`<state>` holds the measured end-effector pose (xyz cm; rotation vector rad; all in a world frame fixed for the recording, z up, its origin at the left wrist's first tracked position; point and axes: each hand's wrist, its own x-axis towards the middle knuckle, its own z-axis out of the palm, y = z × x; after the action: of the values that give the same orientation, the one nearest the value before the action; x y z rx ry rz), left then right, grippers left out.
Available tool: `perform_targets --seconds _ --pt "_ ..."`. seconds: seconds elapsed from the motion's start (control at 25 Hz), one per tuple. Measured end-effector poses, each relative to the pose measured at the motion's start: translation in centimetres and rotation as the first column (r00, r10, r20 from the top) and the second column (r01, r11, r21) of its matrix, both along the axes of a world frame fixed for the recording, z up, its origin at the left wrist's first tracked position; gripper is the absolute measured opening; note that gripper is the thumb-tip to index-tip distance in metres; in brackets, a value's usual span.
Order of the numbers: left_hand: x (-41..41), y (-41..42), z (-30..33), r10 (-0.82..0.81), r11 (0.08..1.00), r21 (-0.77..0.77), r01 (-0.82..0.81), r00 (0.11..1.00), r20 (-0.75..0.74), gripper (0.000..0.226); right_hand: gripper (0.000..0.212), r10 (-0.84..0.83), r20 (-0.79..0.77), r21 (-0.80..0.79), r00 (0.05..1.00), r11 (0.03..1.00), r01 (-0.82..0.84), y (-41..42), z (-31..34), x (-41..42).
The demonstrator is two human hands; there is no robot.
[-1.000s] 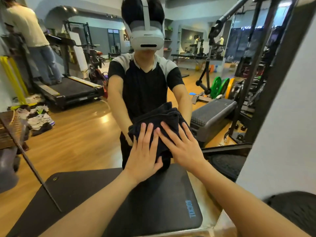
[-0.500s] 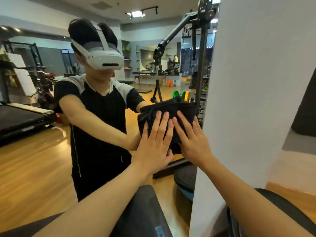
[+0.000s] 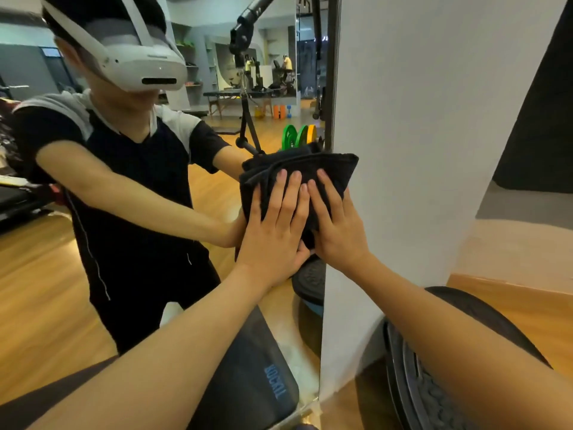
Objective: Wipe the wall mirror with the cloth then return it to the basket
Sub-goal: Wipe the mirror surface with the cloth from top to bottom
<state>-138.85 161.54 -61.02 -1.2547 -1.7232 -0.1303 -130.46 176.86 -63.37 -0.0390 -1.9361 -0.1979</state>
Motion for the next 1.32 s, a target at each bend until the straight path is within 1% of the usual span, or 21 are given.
perform_targets --seconds 0.12,0.24,0.32,0.36,0.48,0.56,0.64,0.76,0.92,1.08,1.16,1.32 --pt "0.7 0.7 -3.0 0.019 1.0 -0.007 -0.019 1.0 0.013 0.087 0.069 -0.008 0.038 -0.016 0.999 1.0 0.009 0.1 -2.7 0.9" --pt "1.0 0.8 -6.6 0.047 0.998 -0.045 -0.047 0.999 -0.005 0.09 0.079 -0.002 0.093 0.024 0.996 1.0 -0.001 -0.7 -5.8 2.0" --pt "1.1 0.4 -8.9 0.074 0.993 -0.086 -0.075 0.997 -0.015 0.094 0.076 0.005 0.142 0.018 0.99 1.0 -0.008 -1.6 -8.0 2.4" --pt "1.2 0.0 -9.8 0.087 0.991 -0.101 -0.088 0.996 -0.015 0.094 0.074 0.008 0.16 -0.009 0.987 1.0 -0.007 -1.9 -9.0 2.4" --pt "1.0 -1.1 -10.7 0.081 0.991 -0.106 -0.083 0.996 -0.024 0.084 0.074 0.022 0.202 -0.132 0.979 0.991 0.005 -2.5 -10.5 2.2" --pt "0.6 -2.0 -10.7 0.052 0.991 -0.122 -0.057 0.998 -0.039 0.076 0.074 0.014 0.228 -0.164 0.974 0.986 0.024 -3.0 -10.7 2.0" --pt "-0.2 -3.6 -10.8 0.029 0.992 -0.122 -0.034 0.999 -0.043 0.071 0.075 0.015 0.266 -0.158 0.964 0.987 0.028 -4.1 -10.8 1.7" --pt "-2.1 -7.9 -11.2 0.005 0.993 -0.117 -0.009 0.999 -0.034 0.072 0.072 0.025 0.311 -0.107 0.95 0.994 0.009 -7.0 -11.3 0.3" --pt "-5.2 -15.3 -11.2 -0.014 0.98 -0.198 -0.003 0.996 -0.083 0.066 0.09 0.055 0.269 -0.061 0.962 0.997 -0.04 -12.6 -12.2 -2.9" --pt "-7.3 -21.9 -10.9 0.016 0.969 -0.243 -0.041 0.994 -0.105 0.059 0.095 0.111 0.153 -0.122 0.982 0.988 -0.092 -19.5 -13.6 -6.9" --pt "-8.2 -24.6 -11.1 0.012 0.973 -0.227 -0.032 0.996 -0.093 0.055 0.095 0.116 0.116 -0.14 0.986 0.985 -0.1 -22.4 -14.1 -8.2" --pt "-9.8 -30.9 -11.5 0.03 0.98 -0.194 -0.046 0.996 -0.085 0.051 0.086 0.112 0.098 -0.123 0.989 0.987 -0.1 -28.4 -14.5 -10.7"
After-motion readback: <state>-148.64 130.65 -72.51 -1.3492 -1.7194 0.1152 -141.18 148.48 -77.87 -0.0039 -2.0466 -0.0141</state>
